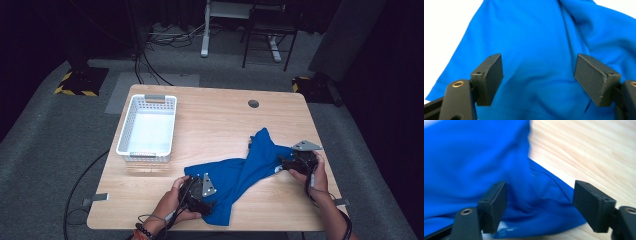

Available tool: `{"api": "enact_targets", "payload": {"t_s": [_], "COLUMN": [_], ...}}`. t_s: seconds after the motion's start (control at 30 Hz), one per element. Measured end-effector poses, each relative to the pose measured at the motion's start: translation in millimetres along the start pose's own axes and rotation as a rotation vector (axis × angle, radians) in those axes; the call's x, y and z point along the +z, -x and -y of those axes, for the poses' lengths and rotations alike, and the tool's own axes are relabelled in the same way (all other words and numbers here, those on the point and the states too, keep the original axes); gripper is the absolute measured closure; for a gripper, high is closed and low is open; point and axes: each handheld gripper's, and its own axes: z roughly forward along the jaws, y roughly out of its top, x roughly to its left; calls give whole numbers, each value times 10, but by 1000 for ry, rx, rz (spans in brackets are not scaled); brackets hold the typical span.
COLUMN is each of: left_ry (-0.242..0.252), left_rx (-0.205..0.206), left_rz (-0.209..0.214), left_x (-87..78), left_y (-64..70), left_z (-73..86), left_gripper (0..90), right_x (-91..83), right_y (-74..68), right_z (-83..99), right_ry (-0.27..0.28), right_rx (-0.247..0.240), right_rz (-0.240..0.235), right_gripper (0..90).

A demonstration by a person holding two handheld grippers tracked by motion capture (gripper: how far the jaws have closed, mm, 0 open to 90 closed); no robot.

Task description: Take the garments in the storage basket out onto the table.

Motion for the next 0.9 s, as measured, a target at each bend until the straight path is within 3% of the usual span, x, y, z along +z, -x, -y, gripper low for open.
{"api": "enact_targets", "payload": {"t_s": [0.1,0.2,0.3,0.37,0.47,0.5,0.57,0.63,0.73,0.9], "left_ry": [30,71,14,0,-15,-19,-31,-38,-28,-20], "left_rx": [-23,-66,-57,-68,-77,-80,-74,-81,-89,-90], "left_rz": [-25,-30,-73,-64,-90,-98,-124,-121,-111,-103], "left_x": [-71,-133,-87,-50,-31,-29,-36,-47,-42,-39], "left_y": [-55,-122,-164,-192,-245,-263,-283,-310,-322,-321], "left_z": [2,16,52,85,115,124,139,154,171,178], "left_gripper": [229,239,240,240,240,240,235,237,241,244], "right_x": [-124,-195,-204,-187,-165,-163,-167,-189,-183,-62], "right_y": [-114,-307,-536,-694,-907,-1022,-1077,-1216,-1293,-1360], "right_z": [-44,-81,-105,-117,-134,-150,-160,-180,-185,-160], "right_ry": [54,83,90,76,59,62,65,72,64,11], "right_rx": [-14,-80,-145,-181,-214,-212,-221,-225,-242,-265], "right_rz": [-93,-195,-301,-359,-434,-485,-499,-548,-565,-575], "right_gripper": [329,359,390,395,418,431,433,447,473,630]}}
